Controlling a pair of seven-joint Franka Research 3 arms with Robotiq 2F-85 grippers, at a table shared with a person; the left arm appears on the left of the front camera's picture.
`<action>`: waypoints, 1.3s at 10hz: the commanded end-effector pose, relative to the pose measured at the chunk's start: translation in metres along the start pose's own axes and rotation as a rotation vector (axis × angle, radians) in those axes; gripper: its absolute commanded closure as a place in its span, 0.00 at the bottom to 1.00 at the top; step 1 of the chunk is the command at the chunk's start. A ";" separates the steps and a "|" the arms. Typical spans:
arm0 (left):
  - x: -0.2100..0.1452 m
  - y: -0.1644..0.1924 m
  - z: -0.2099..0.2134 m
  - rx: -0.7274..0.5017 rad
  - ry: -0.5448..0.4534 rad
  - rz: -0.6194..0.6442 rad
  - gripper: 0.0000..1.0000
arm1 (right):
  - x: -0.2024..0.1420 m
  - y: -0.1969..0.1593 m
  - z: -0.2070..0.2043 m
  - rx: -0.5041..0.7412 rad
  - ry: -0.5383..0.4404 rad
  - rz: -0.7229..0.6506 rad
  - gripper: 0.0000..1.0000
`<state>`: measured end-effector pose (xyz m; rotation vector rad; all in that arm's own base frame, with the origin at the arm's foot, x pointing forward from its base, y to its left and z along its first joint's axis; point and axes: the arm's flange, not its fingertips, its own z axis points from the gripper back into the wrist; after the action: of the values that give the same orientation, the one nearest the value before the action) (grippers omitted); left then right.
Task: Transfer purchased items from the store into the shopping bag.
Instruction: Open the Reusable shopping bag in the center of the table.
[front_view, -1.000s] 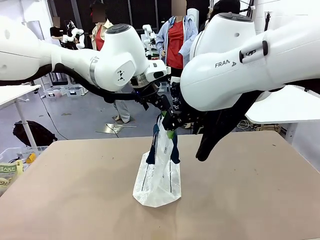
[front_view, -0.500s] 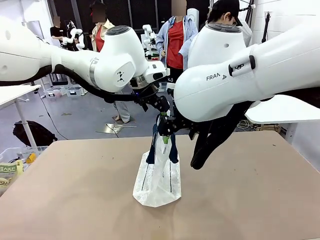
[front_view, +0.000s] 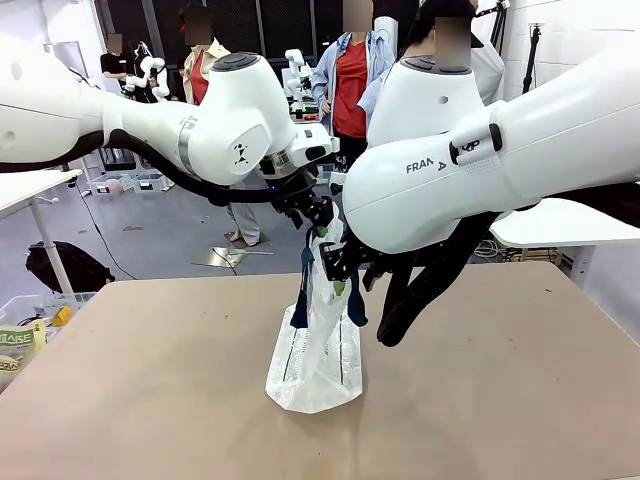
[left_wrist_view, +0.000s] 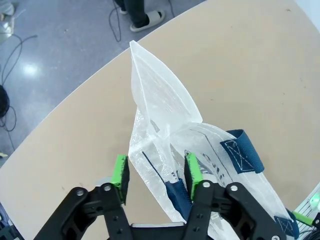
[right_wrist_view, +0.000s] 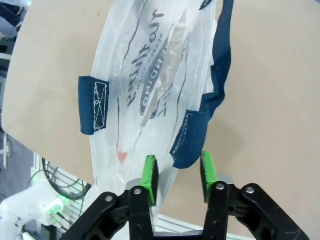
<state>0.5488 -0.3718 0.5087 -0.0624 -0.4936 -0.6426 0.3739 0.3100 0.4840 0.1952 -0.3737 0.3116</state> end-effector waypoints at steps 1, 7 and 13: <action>-0.008 0.004 -0.001 -0.002 0.000 -0.002 1.00 | 0.002 0.004 -0.005 -0.020 -0.020 -0.024 1.00; -0.017 0.027 0.004 0.020 0.004 0.010 1.00 | 0.007 -0.003 -0.001 -0.079 -0.014 -0.044 1.00; -0.079 0.146 0.039 0.158 -0.006 0.085 1.00 | 0.012 -0.015 0.004 -0.209 -0.048 -0.091 1.00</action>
<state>0.5715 -0.2324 0.5183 0.0511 -0.5028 -0.5240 0.3885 0.2910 0.4921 0.0808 -0.4432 0.2112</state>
